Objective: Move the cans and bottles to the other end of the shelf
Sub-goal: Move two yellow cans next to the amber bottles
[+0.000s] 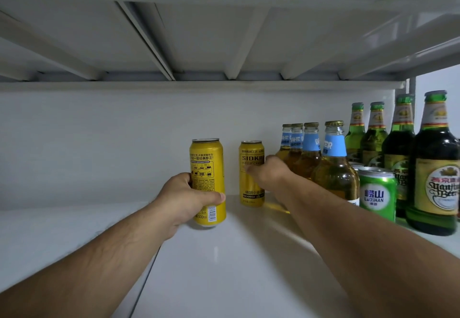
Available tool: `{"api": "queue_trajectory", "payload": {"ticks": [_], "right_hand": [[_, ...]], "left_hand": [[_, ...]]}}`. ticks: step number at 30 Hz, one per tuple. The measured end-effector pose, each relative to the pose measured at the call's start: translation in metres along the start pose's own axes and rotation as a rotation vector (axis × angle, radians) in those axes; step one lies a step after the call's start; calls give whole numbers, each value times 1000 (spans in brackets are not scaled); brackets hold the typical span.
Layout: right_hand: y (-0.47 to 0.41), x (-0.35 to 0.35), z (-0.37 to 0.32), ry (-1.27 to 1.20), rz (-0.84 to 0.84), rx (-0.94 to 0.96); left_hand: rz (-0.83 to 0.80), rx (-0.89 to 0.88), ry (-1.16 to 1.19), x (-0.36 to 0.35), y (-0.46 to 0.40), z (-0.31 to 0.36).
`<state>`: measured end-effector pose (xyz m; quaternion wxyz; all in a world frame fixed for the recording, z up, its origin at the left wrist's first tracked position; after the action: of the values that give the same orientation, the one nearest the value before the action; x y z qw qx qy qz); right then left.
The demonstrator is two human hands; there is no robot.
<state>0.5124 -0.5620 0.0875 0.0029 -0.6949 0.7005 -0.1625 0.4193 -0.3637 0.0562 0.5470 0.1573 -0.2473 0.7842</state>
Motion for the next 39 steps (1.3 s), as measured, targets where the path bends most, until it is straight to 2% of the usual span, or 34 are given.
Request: {"api": "queue_trajectory", "payload": {"ticks": [8,13,24,29,39], "right_hand": [[46,2,6,264,-109,57],[76,10,1,213,-277,144],[98,22,21,325,-348,154],[94,33,19,327,-280,129],[93,30,26,366,-286,107]], "left_hand": [[-7,-5,-2,-5,4,21],[-16,-42,-17,-26,-2,49],[-34,1,-86,-81,-19,57],[-57,8,-83,-93,-19,55],[-35,10,-117,-96,-20,50]]}}
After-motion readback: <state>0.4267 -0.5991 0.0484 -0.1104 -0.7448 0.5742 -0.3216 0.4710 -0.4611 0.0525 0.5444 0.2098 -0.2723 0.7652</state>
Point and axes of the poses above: each hand's wrist, its own y-axis away from the middle knuckle, its own x-axis out of the back of the hand, z = x × y, the point moved 8 cm from there along -y, towards the middle knuckle, and after that the axes turned 13 degrees about -y, right-handed, at the moved point
